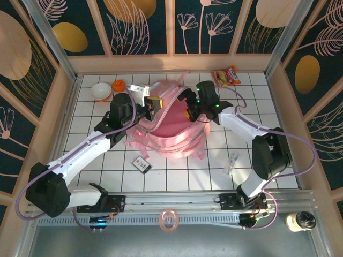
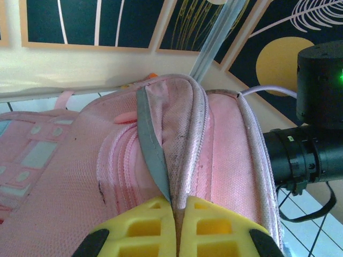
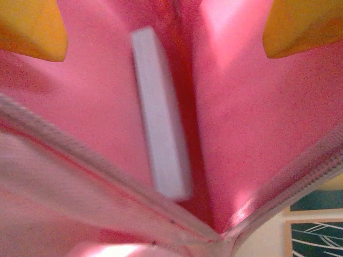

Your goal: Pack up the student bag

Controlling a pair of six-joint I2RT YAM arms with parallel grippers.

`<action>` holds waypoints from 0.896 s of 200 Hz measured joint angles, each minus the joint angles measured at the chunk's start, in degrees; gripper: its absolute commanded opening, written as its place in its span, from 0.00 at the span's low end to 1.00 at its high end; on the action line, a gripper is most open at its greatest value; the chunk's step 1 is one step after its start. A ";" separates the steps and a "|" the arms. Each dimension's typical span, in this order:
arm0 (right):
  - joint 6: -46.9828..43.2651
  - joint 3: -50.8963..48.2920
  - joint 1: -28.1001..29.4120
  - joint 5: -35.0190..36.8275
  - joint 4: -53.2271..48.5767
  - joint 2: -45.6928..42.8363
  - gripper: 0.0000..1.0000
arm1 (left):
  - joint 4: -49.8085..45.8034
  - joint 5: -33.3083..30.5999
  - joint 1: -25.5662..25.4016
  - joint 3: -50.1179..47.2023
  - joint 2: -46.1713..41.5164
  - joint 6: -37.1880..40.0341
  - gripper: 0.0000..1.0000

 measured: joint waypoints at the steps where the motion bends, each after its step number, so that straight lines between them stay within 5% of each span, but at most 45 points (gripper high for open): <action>1: -0.15 -0.13 -0.11 0.13 -0.35 -0.26 0.92 | -0.02 -0.02 0.00 0.00 0.00 0.02 0.00; 64: -9.31 -12.41 -12.09 10.12 -28.74 -22.32 0.88 | -1.68 -2.69 -0.33 0.00 0.00 2.29 0.00; 100: -11.39 -25.70 -15.89 13.73 -42.34 -26.23 0.87 | -1.95 -3.10 -0.33 0.00 0.00 2.91 0.00; 132: -12.22 -32.28 -19.45 14.16 -44.24 -27.74 0.86 | -2.08 -3.28 -0.33 0.00 0.00 3.06 0.00; 179: -16.13 -33.90 -22.62 13.97 -39.21 -23.43 0.67 | -2.12 -3.78 -0.33 0.00 0.00 3.28 0.00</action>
